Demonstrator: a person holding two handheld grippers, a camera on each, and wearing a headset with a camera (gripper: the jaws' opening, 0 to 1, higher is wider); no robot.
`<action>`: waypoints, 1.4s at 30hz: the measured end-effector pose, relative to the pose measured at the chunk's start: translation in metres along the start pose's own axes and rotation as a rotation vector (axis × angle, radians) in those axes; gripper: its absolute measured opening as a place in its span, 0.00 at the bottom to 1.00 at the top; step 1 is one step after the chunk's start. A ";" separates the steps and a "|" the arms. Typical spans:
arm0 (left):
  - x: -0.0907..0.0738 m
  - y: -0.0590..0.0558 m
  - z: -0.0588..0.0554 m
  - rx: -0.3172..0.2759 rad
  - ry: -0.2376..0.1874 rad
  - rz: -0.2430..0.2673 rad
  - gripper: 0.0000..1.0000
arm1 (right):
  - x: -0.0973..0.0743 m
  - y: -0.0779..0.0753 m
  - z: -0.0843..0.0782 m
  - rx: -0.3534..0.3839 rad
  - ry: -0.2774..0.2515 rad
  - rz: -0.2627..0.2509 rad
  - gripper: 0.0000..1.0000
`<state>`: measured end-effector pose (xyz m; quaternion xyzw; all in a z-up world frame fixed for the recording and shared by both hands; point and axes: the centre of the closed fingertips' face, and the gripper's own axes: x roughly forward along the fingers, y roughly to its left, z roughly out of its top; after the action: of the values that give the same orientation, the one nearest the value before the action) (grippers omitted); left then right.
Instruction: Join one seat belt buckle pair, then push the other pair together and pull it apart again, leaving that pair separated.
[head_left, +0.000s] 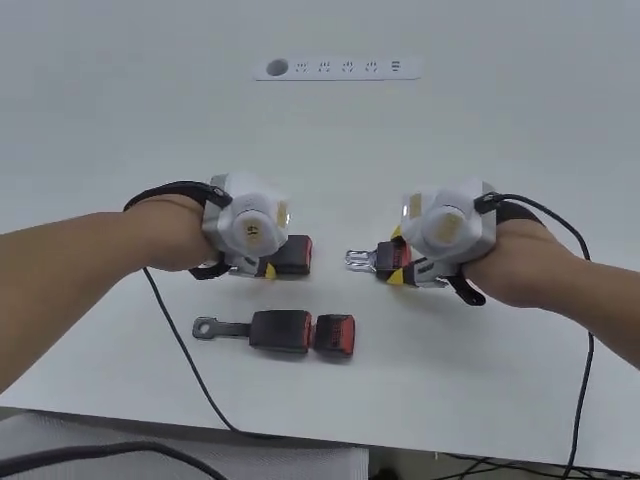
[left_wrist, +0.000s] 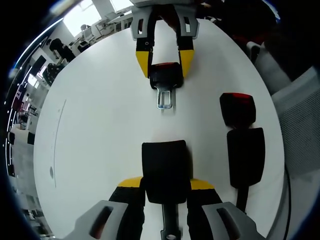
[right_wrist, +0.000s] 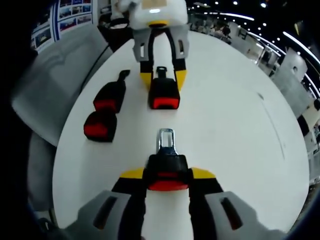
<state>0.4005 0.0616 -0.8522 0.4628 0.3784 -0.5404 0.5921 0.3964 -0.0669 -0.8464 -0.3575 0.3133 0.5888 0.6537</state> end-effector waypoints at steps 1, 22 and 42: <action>0.000 0.000 0.000 -0.001 -0.002 0.001 0.33 | 0.002 0.000 0.002 -0.001 0.000 0.000 0.32; 0.000 0.000 -0.001 -0.005 -0.017 0.012 0.32 | 0.026 0.002 0.036 -0.025 0.020 0.013 0.32; 0.001 -0.003 -0.003 -0.016 -0.014 0.014 0.32 | 0.032 0.003 0.047 -0.039 -0.021 0.013 0.31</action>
<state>0.3980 0.0638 -0.8545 0.4568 0.3755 -0.5363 0.6023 0.3964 -0.0103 -0.8479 -0.3619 0.2971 0.6029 0.6460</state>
